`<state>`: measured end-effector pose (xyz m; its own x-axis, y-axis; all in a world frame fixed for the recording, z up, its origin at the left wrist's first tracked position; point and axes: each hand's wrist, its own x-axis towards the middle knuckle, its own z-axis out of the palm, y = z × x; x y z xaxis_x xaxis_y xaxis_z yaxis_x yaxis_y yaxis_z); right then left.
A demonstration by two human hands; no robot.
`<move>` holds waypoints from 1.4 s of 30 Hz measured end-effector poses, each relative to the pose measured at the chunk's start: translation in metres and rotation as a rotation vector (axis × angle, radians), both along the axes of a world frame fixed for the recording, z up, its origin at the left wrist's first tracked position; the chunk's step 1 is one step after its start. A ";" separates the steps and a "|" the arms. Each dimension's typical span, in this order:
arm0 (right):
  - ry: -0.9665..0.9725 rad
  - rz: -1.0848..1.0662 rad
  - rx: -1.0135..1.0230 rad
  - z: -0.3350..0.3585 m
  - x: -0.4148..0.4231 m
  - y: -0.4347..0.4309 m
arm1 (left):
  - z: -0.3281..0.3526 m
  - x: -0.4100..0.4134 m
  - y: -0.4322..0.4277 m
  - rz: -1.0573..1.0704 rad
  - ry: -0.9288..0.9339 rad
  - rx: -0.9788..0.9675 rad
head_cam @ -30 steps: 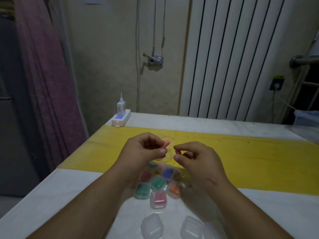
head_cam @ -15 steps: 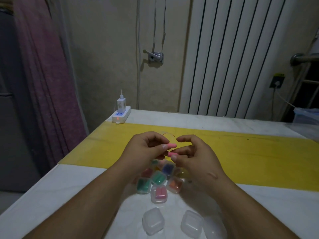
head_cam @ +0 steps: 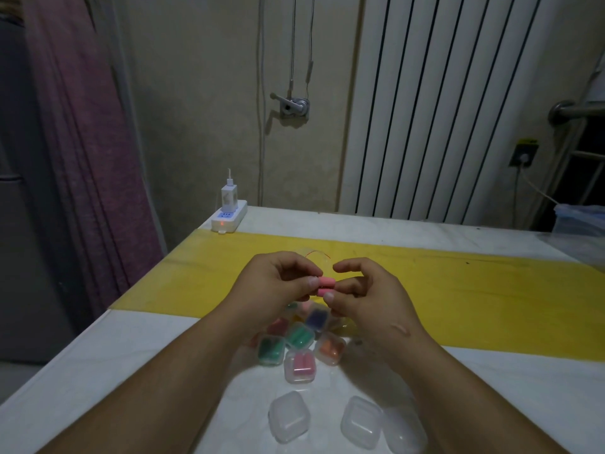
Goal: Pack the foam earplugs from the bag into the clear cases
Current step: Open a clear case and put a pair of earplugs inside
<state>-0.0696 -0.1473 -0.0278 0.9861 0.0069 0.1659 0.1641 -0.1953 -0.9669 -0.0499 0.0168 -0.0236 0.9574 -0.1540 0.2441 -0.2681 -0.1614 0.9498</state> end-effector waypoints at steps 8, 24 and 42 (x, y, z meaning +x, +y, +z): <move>-0.017 -0.006 0.025 -0.004 0.003 -0.001 | 0.000 0.000 0.000 0.000 -0.026 0.044; -0.125 -0.132 -0.090 -0.007 0.006 -0.007 | 0.022 -0.017 0.010 -0.320 -0.054 0.679; -0.130 -0.141 -0.094 -0.012 0.010 -0.007 | 0.031 -0.041 0.001 -0.467 -0.108 1.294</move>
<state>-0.0595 -0.1543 -0.0401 0.9488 -0.1084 0.2968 0.2507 -0.3133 -0.9160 -0.0908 0.0174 0.0070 0.7405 -0.6244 -0.2485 -0.6029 -0.7806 0.1649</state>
